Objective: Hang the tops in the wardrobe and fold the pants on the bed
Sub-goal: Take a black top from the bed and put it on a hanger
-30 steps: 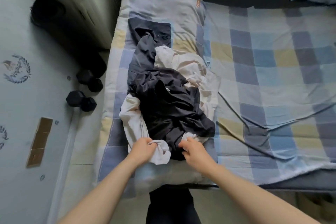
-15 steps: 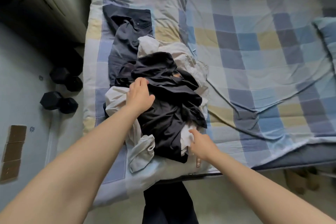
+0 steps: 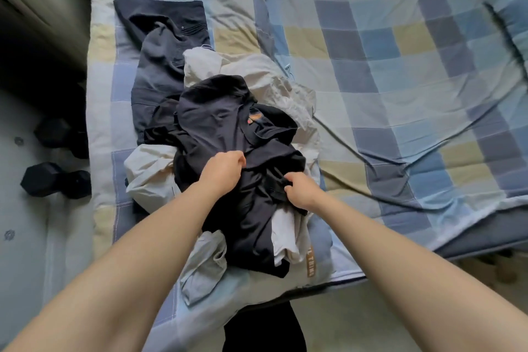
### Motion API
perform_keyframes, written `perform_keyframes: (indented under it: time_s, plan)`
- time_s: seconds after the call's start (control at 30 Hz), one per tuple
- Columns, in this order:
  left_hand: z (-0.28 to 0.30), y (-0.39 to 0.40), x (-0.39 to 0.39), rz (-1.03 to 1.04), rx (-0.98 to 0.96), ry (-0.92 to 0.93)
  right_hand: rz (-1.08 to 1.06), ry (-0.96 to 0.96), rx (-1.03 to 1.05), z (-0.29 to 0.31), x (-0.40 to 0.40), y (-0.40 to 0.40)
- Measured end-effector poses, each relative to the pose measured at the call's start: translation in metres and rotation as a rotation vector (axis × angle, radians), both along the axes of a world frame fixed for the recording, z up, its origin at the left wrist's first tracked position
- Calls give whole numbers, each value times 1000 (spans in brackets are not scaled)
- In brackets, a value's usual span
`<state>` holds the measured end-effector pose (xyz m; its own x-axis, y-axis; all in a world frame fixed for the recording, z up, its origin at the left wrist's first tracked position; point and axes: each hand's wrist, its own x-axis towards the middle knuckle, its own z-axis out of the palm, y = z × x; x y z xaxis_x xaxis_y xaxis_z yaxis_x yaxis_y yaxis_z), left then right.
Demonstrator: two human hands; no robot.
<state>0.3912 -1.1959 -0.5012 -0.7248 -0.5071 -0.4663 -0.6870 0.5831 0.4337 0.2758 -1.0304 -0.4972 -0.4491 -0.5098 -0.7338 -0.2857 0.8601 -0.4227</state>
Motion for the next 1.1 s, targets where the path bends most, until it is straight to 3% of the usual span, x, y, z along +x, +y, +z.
perform_keyframes:
  time_s: [0.1, 0.17, 0.3, 0.4, 0.53, 0.63, 0.7, 0.77, 0.93, 1.1]
  plan:
    - [17, 19, 18, 529, 493, 203, 7, -164, -108, 24, 20, 12]
    - [33, 31, 29, 830, 723, 186, 19, -168, -243, 52, 35, 17]
    - [65, 35, 30, 990, 966, 167, 123, -142, -415, 110, 66, 26]
    - [92, 37, 23, 1083, 982, 264, 261, -77, -461, 144, 84, 33]
    - [138, 44, 28, 1040, 909, 353, 289, -165, -364, 179, 84, 38]
    - [184, 48, 49, 921, 987, 417, -40, -278, -282, 200, 72, 48]
    - [215, 55, 63, 765, 1009, 430, -365, -244, -330, 213, 64, 62]
    - [247, 67, 74, 587, 1051, 411, -552, -197, -356, 226, 61, 80]
    - [303, 109, 77, 314, 974, 305, -802, -442, -524, 269, 80, 113]
    - [331, 149, 70, 83, 841, 174, -1032, -415, -735, 318, 105, 165]
